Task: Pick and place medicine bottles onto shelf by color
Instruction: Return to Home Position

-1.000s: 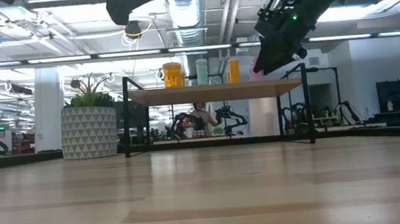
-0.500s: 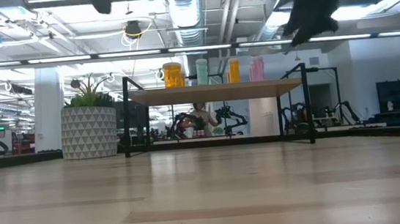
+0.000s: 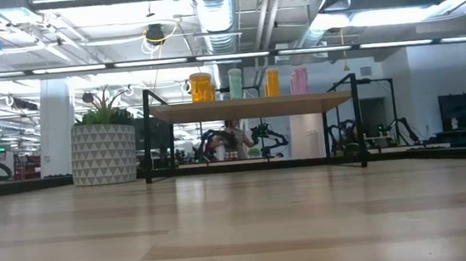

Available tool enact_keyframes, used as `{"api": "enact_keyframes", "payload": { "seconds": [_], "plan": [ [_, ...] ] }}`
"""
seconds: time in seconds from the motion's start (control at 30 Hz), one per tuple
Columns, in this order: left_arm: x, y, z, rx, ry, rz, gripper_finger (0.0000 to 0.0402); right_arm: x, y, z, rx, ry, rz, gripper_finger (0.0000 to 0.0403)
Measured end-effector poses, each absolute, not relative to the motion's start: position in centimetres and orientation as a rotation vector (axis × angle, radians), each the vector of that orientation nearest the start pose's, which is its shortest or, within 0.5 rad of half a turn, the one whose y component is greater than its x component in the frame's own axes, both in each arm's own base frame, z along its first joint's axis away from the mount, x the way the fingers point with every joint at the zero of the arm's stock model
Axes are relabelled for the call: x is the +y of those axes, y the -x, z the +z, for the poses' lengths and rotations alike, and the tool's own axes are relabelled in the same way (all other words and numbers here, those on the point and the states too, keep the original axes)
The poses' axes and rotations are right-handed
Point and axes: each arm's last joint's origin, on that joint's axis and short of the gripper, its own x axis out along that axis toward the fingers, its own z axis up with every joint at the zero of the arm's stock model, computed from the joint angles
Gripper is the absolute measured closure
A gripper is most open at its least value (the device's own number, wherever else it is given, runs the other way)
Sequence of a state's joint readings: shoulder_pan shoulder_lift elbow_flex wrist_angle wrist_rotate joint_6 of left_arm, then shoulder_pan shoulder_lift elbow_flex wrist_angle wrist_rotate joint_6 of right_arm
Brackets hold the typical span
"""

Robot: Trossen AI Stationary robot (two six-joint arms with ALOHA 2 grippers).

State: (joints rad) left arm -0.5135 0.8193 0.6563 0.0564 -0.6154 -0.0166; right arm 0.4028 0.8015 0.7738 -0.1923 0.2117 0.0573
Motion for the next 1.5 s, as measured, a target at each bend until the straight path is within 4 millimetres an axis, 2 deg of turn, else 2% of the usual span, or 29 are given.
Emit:
{"api": "enact_keyframes", "payload": {
  "seconds": [0.07, 0.17, 0.33, 0.5, 0.57, 0.73, 0.93, 1.13, 1.3, 1.5],
  "plan": [
    [-7.2, -15.9, 30.8, 0.096, -0.063, 0.099, 0.0162, 6.7, -16.1, 32.4, 0.195, 0.058, 0.192, 0.0154],
    [-6.3, -15.3, 31.2, 0.088, -0.059, 0.122, 0.0162, 6.1, -15.6, 32.6, 0.183, 0.083, 0.132, 0.0154],
    [-4.0, -16.1, 30.4, 0.159, -0.047, 0.227, 0.0162, 3.8, -14.5, 32.5, 0.179, 0.090, 0.036, 0.0164],
    [-2.4, -16.7, 30.3, 0.183, -0.071, 0.203, 0.0173, 1.8, -13.6, 29.8, 0.155, 0.019, 0.046, 0.0211],
    [-2.1, -16.1, 30.6, 0.166, -0.081, 0.195, 0.0186, 1.4, -12.9, 28.3, 0.148, -0.006, 0.049, 0.0234],
    [-1.5, -13.7, 31.1, 0.053, -0.072, 0.197, 0.0226, 0.6, -11.0, 26.3, 0.009, -0.019, 0.033, 0.0286],
    [-1.2, -11.6, 28.4, -0.122, -0.022, 0.194, 0.0278, 0.6, -9.1, 25.0, -0.113, 0.031, 0.082, 0.0339],
    [-0.9, -10.4, 25.5, -0.156, 0.002, 0.190, 0.0327, 0.8, -8.1, 23.5, -0.170, 0.039, 0.159, 0.0394],
    [-0.9, -10.0, 23.2, -0.175, 0.034, 0.180, 0.0364, 0.8, -8.3, 21.7, -0.154, 0.038, 0.163, 0.0386],
    [-0.8, -9.6, 21.0, -0.232, 0.005, 0.186, 0.0398, 0.8, -8.4, 21.4, -0.145, 0.031, 0.164, 0.0391]
  ]
}}
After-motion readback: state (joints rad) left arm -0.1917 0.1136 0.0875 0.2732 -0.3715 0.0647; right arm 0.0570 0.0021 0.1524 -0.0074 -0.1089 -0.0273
